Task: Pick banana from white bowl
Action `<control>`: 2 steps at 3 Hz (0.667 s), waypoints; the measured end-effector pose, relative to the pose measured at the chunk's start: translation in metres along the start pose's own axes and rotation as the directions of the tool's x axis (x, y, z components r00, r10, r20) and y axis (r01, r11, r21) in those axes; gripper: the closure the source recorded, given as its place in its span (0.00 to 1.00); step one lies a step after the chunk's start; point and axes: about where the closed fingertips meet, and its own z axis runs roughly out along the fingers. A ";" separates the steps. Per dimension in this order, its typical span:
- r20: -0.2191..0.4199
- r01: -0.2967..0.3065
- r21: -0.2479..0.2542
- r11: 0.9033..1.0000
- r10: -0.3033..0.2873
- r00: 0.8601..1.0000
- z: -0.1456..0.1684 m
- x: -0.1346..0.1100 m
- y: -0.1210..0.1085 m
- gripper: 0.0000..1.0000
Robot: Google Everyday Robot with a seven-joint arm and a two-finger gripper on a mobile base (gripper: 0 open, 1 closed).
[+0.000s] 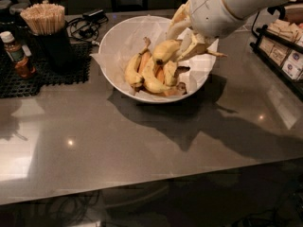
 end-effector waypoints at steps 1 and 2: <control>0.000 0.000 0.000 1.000 0.000 1.000 0.000 0.000 0.000 1.00; 0.064 -0.003 0.068 0.998 -0.001 0.998 -0.015 -0.004 -0.011 1.00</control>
Offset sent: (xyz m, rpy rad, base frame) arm -0.0052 -0.0170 0.0900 0.3790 -0.1716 0.0934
